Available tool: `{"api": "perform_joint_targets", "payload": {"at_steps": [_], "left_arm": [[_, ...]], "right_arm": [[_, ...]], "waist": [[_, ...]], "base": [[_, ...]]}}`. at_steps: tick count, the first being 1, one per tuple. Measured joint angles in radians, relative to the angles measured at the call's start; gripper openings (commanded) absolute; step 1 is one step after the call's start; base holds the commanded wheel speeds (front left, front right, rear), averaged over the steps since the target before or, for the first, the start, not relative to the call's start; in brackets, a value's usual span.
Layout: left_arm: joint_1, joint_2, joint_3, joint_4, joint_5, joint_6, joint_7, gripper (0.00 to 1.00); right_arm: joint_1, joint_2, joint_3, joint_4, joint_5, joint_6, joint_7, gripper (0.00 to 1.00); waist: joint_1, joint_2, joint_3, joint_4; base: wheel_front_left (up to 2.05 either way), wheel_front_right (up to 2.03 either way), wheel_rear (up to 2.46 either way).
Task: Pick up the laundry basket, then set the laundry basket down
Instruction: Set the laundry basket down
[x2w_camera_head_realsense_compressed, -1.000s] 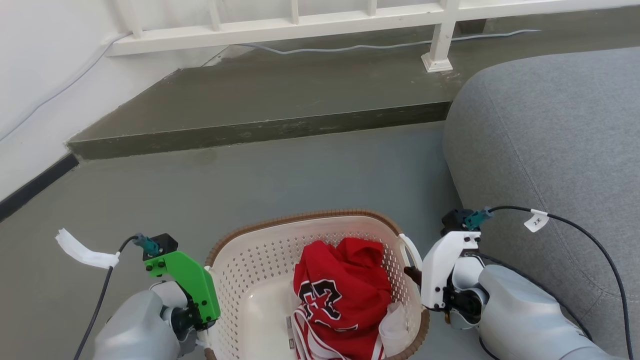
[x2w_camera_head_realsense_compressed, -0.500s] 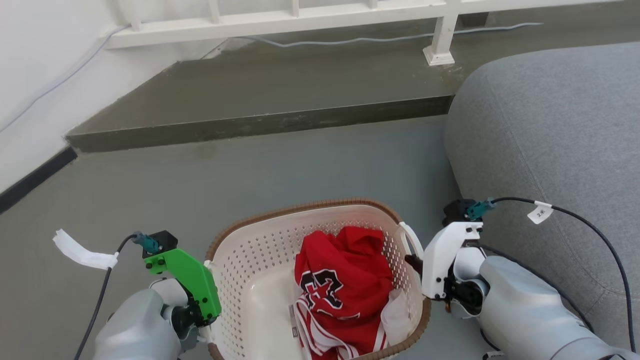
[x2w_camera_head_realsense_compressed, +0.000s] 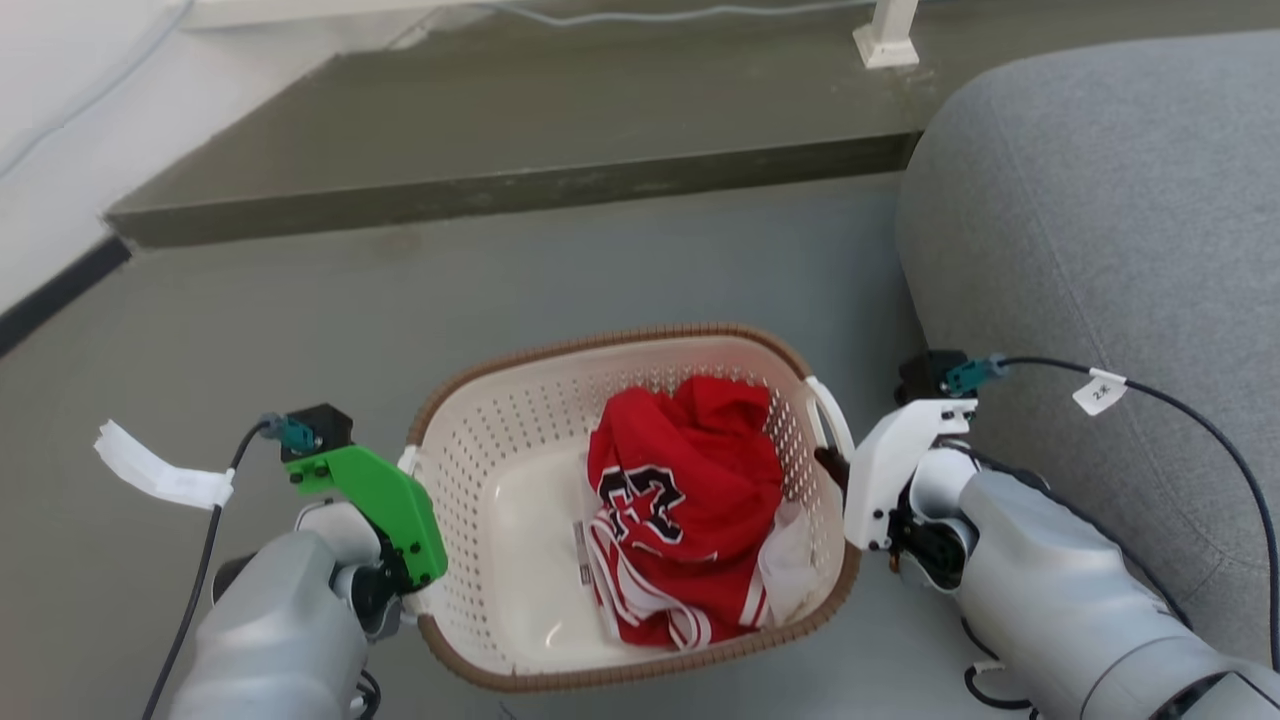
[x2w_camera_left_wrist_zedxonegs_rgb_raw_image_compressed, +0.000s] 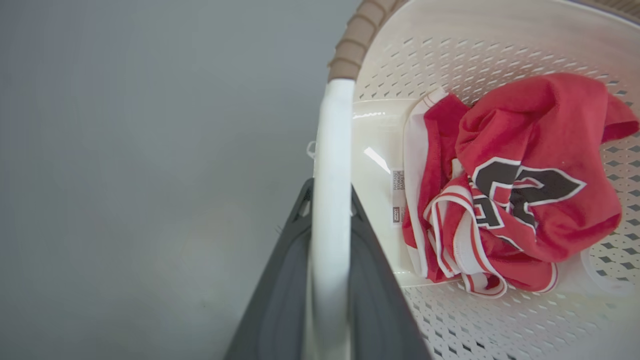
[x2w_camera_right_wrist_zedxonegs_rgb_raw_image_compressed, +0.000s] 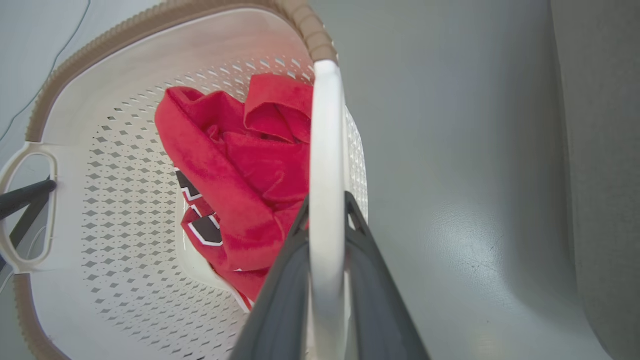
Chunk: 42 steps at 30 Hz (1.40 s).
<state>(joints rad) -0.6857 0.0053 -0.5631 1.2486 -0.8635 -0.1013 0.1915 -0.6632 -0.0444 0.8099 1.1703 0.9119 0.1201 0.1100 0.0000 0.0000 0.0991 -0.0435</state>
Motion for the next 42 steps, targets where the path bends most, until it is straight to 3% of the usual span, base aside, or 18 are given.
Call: {"api": "perform_joint_targets", "payload": {"at_steps": [31, 42], "left_arm": [[-0.166, 0.002, -0.031, -0.061, 0.087, 0.066, -0.278, 0.00], [-0.227, 0.011, -0.041, -0.060, 0.105, 0.069, -0.335, 0.00]], "right_arm": [[-0.218, -0.008, 0.019, 0.007, -0.103, -0.087, -0.261, 0.00], [-0.263, -0.004, 0.016, 0.012, -0.112, -0.098, -0.314, 0.00]], "waist": [[0.0001, 0.0000, 0.314, 0.010], [0.0001, 0.0000, 0.458, 0.007]], "base": [[0.00, 0.00, 0.00], [0.00, 0.00, 0.00]]}}
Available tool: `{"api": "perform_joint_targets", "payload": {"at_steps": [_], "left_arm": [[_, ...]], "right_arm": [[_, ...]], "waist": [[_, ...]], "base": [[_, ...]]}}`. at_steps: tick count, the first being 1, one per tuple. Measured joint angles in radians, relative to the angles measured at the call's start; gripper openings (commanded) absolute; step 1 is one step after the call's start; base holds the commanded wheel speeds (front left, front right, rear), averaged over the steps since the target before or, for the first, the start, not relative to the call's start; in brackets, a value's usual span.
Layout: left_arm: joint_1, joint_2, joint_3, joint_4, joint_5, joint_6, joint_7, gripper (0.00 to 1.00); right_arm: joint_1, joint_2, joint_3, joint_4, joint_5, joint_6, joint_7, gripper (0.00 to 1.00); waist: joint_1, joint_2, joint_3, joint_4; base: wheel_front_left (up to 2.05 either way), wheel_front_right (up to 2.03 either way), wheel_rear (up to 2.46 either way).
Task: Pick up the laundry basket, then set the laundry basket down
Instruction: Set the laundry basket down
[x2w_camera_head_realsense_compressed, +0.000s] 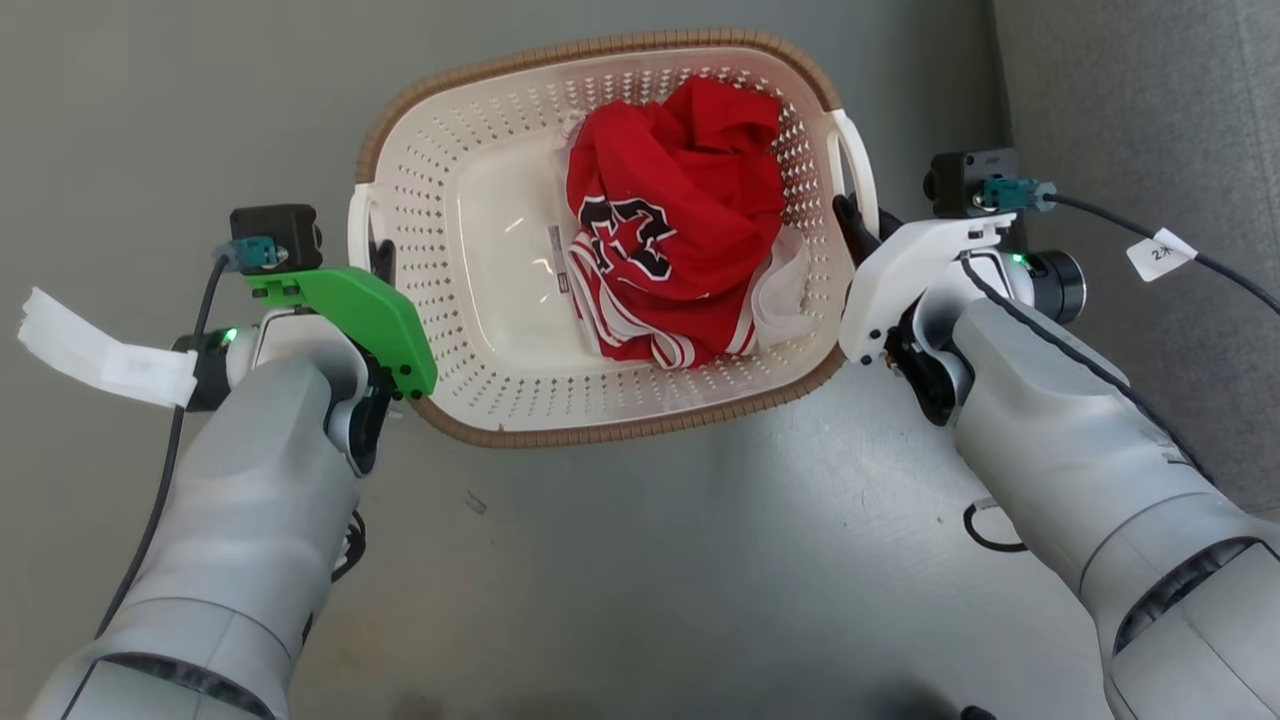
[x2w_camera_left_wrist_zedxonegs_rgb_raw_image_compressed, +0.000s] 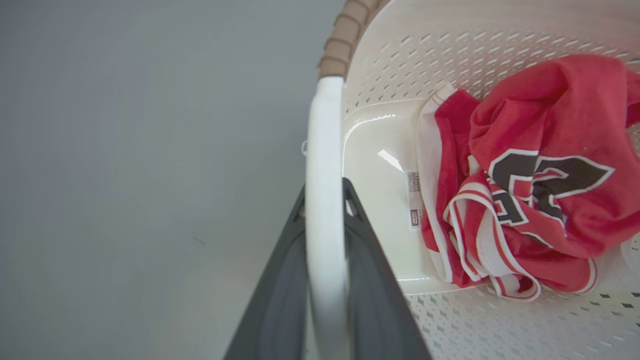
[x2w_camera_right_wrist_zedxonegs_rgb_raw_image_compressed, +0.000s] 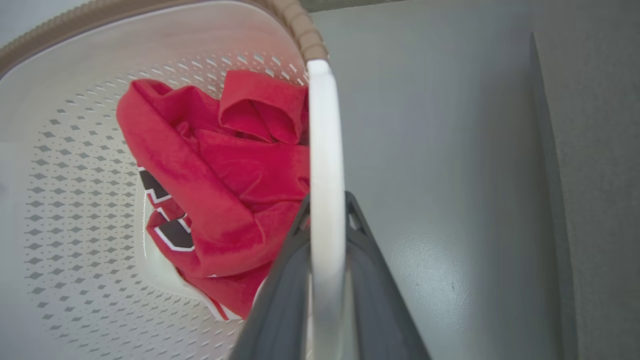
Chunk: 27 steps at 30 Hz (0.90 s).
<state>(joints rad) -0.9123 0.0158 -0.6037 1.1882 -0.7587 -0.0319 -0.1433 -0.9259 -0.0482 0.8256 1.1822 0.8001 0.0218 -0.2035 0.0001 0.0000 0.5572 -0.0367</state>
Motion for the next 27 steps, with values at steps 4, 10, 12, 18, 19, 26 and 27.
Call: {"api": "perform_joint_targets", "payload": {"at_steps": [4, 10, 12, 18, 19, 26, 27], "left_arm": [[-0.016, 0.001, -0.003, 0.002, 0.013, 0.001, -0.012, 0.00], [-0.029, 0.001, -0.006, 0.013, 0.015, 0.003, -0.013, 0.00], [-0.034, 0.002, -0.006, 0.017, 0.015, 0.003, -0.014, 0.00], [-0.061, 0.002, -0.009, 0.021, 0.019, 0.003, -0.017, 0.00], [-0.065, 0.003, -0.009, 0.022, 0.021, 0.003, -0.017, 0.00], [-0.078, 0.008, -0.008, 0.029, 0.023, 0.003, -0.025, 0.00], [-0.080, 0.008, -0.008, 0.030, 0.023, 0.003, -0.025, 0.00]], "right_arm": [[-0.013, 0.003, -0.004, 0.004, 0.000, -0.007, -0.005, 0.00], [-0.026, 0.008, -0.002, 0.010, 0.000, -0.007, -0.008, 0.00], [-0.035, 0.009, -0.002, 0.010, 0.000, -0.006, -0.008, 0.00], [-0.056, 0.009, -0.004, 0.016, 0.000, -0.004, -0.015, 0.00], [-0.059, 0.009, -0.004, 0.017, 0.000, -0.004, -0.016, 0.00], [-0.080, 0.013, -0.004, 0.020, 0.000, 0.004, -0.016, 0.00], [-0.081, 0.014, -0.003, 0.021, 0.000, 0.004, -0.016, 0.00]], "waist": [[0.0000, 0.0000, 0.042, -0.001], [0.0000, 0.0000, 0.100, -0.002], [0.0000, 0.0000, 0.118, -0.003], [0.0000, 0.0000, 0.167, -0.004], [0.0000, 0.0000, 0.175, -0.004], [-0.0001, 0.0000, 0.228, -0.007], [-0.0001, 0.0000, 0.236, -0.007]], "base": [[0.00, 0.00, 0.00], [0.00, 0.00, 0.00], [0.00, 0.00, 0.00], [0.00, 0.00, 0.00], [0.00, 0.00, 0.00], [0.00, 0.00, 0.00], [0.00, 0.00, 0.00]]}}
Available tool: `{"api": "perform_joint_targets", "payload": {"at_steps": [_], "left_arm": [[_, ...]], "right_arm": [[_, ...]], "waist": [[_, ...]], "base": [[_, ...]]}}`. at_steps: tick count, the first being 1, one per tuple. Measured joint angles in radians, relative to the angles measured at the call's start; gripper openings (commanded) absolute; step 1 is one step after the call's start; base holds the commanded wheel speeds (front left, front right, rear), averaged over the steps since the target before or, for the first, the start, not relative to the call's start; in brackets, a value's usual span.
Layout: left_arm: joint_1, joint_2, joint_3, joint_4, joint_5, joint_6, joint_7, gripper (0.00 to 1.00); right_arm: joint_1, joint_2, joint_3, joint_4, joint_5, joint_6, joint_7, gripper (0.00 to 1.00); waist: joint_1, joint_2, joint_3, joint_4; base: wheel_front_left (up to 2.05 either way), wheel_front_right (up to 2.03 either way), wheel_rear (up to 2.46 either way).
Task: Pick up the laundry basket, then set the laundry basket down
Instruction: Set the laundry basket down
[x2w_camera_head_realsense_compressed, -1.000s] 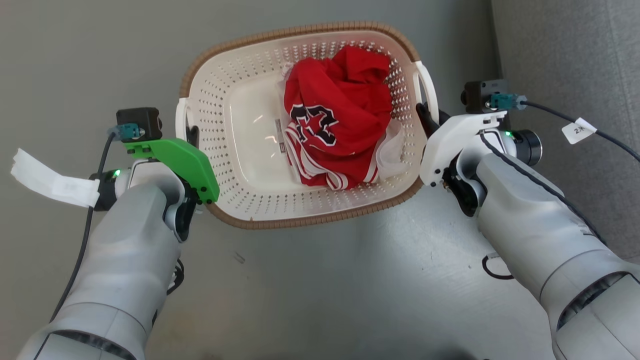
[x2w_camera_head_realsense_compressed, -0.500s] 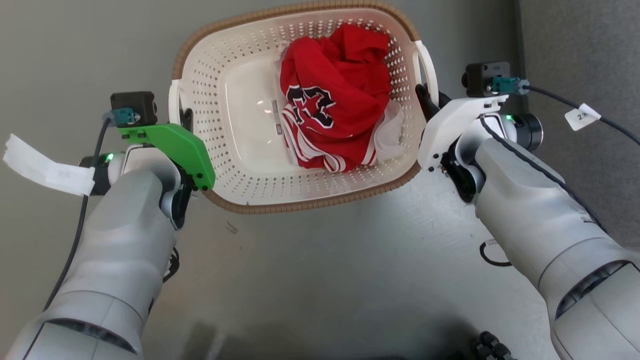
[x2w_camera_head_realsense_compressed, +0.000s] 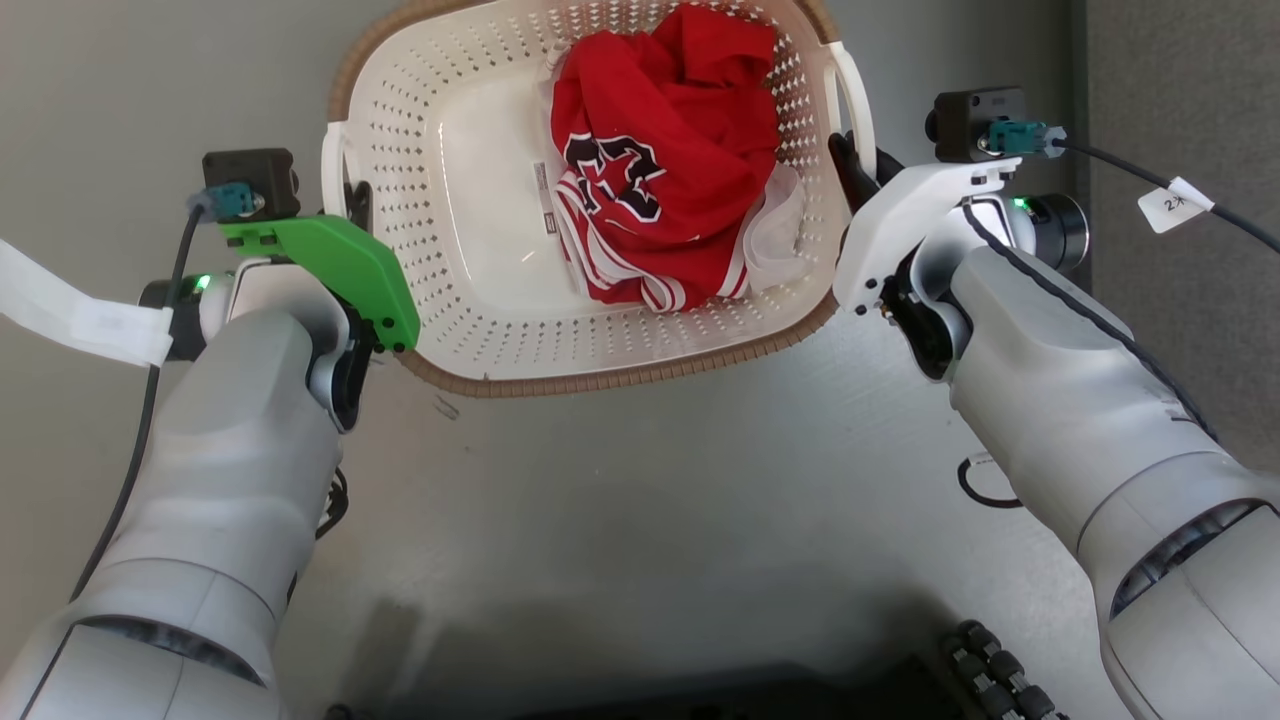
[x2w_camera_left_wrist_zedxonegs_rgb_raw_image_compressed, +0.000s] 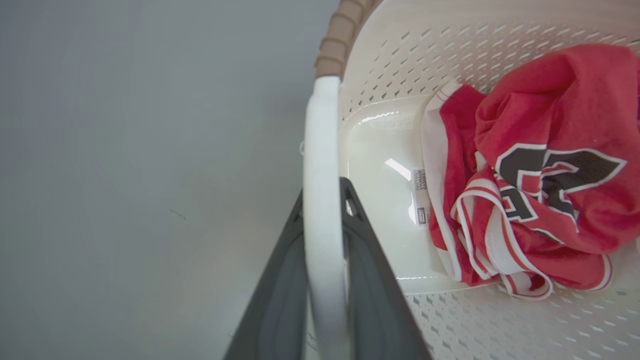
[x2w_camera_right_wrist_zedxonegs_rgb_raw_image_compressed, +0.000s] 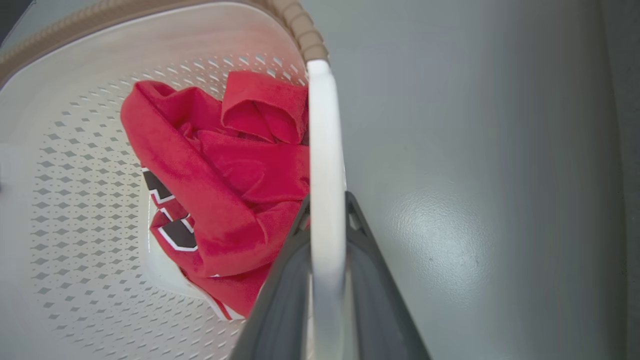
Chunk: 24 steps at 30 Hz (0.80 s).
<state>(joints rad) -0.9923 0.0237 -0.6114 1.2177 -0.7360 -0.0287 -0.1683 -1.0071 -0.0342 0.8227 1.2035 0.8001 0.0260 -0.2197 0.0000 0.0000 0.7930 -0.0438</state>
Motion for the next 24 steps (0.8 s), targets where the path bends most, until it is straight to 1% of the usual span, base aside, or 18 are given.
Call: {"api": "perform_joint_targets", "payload": {"at_steps": [10, 12, 24], "left_arm": [[-0.038, 0.000, 0.000, 0.002, 0.000, 0.000, -0.018, 0.00], [-0.045, 0.000, 0.000, 0.002, 0.000, 0.002, -0.019, 0.00], [-0.080, 0.004, 0.000, 0.001, 0.010, 0.002, -0.053, 0.00]], "right_arm": [[-0.032, 0.000, -0.002, 0.007, 0.000, 0.001, -0.006, 0.00], [-0.035, -0.001, -0.004, 0.009, 0.001, 0.009, -0.009, 0.00], [-0.063, -0.001, -0.006, 0.016, 0.001, 0.009, -0.018, 0.00]], "waist": [[0.0000, 0.0000, 0.071, -0.001], [0.0000, 0.0000, 0.084, 0.000], [0.0000, 0.0000, 0.149, 0.002]], "base": [[0.00, 0.00, 0.00], [0.00, 0.00, 0.00], [0.00, 0.00, 0.00]]}}
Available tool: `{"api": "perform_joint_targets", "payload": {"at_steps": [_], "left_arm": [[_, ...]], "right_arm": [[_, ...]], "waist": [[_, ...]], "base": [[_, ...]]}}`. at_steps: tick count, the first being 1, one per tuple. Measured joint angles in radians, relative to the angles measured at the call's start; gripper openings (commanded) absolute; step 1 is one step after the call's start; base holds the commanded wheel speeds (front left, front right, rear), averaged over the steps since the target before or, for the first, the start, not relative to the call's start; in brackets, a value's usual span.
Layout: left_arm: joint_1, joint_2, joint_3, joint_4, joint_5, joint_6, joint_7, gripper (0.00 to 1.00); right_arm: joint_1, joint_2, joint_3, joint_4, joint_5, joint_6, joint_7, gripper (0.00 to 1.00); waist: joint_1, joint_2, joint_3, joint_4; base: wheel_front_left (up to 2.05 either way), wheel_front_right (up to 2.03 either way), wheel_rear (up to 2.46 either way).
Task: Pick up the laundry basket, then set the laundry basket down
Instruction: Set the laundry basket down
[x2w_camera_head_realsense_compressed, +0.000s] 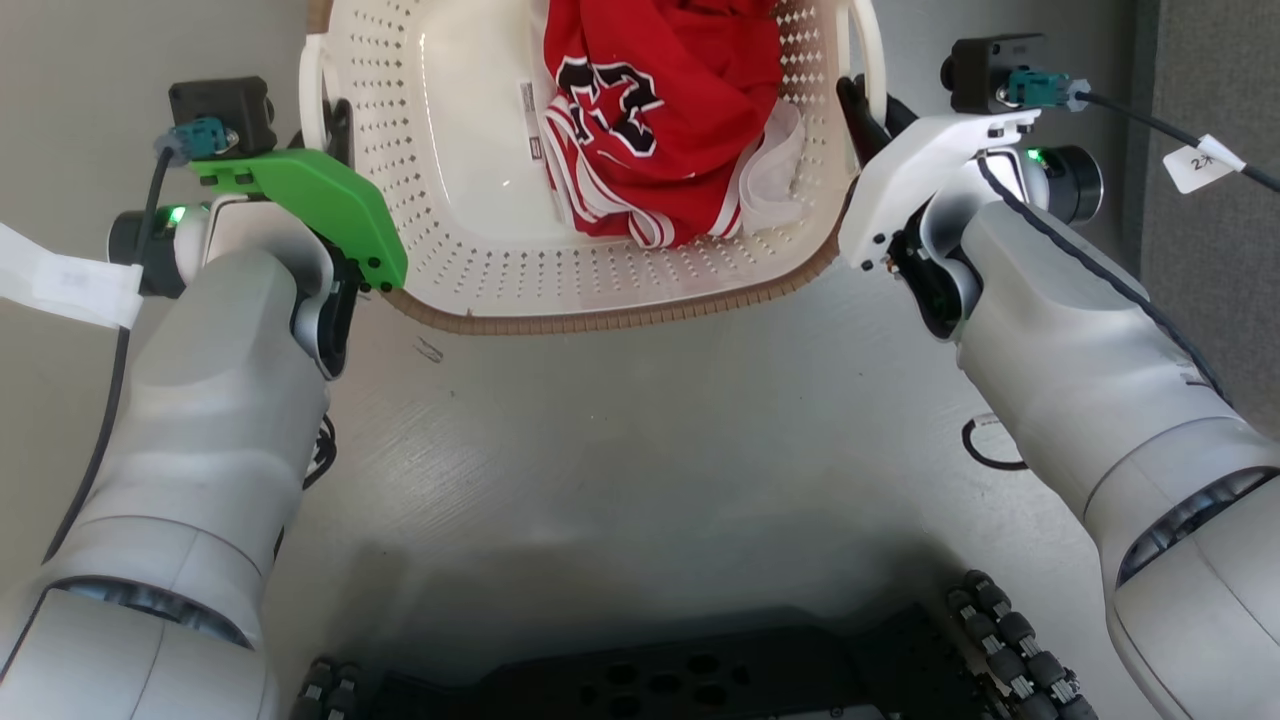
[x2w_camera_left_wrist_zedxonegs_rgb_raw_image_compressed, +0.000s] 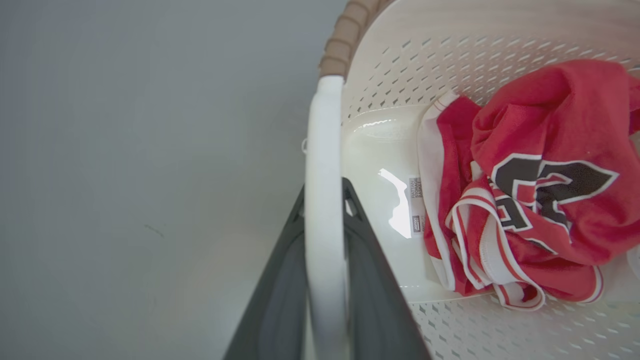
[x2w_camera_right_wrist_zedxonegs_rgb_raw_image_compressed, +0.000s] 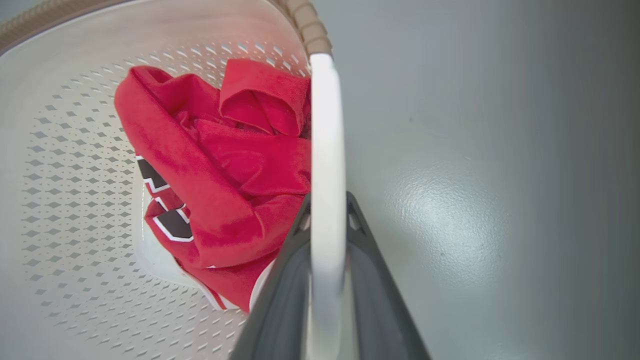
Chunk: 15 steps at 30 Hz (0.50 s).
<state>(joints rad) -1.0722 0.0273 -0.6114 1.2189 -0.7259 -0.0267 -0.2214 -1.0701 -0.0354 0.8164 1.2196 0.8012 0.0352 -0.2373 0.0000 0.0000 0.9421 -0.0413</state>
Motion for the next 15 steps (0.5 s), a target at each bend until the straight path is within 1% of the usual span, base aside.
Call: {"api": "perform_joint_targets", "payload": {"at_steps": [15], "left_arm": [[-0.021, 0.007, 0.001, 0.000, 0.003, -0.001, -0.026, 0.00]], "right_arm": [[-0.022, 0.000, -0.002, 0.000, 0.000, 0.009, -0.017, 0.00]], "waist": [[0.0000, 0.0000, 0.020, -0.005]], "base": [[0.00, 0.00, 0.00]]}}
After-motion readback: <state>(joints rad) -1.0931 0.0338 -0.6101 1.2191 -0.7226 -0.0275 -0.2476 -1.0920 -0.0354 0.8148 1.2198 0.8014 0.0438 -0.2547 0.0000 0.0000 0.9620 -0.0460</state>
